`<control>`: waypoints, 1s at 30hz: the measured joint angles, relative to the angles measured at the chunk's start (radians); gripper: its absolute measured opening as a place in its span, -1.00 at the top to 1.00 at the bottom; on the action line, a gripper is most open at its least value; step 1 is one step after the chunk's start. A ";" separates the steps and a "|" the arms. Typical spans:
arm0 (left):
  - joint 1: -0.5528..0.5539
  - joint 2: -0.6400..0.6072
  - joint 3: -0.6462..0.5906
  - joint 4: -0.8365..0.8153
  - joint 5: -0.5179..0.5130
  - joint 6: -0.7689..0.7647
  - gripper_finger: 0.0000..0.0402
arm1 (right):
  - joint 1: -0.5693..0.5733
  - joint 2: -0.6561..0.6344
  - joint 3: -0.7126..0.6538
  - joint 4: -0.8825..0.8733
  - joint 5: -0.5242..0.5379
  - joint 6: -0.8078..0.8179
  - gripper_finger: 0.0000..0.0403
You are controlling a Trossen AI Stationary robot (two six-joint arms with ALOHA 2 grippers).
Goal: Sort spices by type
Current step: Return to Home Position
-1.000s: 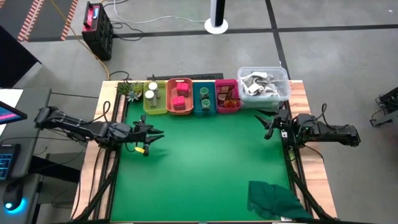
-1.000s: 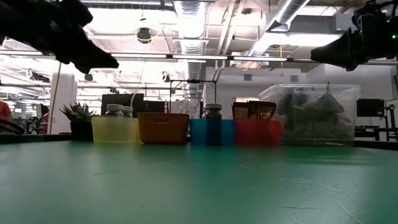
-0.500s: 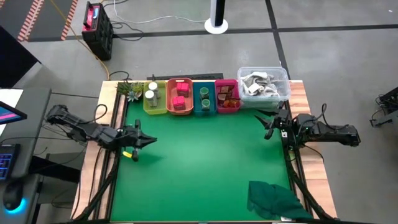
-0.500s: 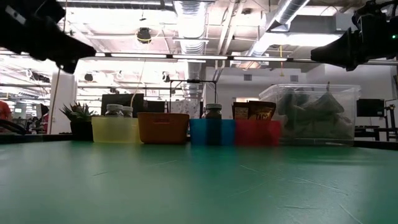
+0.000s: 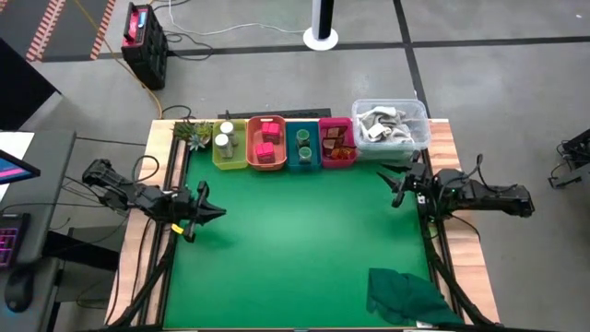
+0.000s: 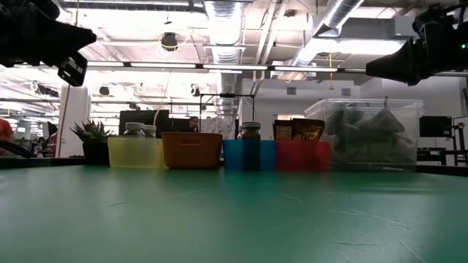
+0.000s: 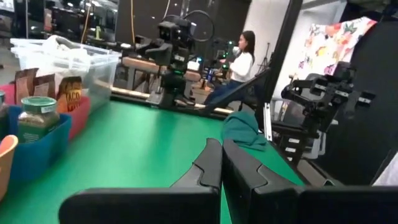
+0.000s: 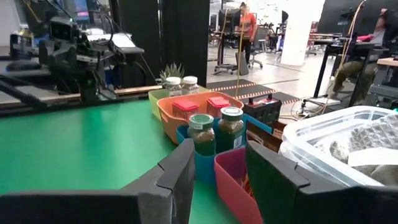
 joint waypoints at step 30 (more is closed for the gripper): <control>0.000 -0.001 0.001 -0.090 0.000 0.031 1.00 | 0.000 0.000 0.000 -0.090 0.001 0.000 0.17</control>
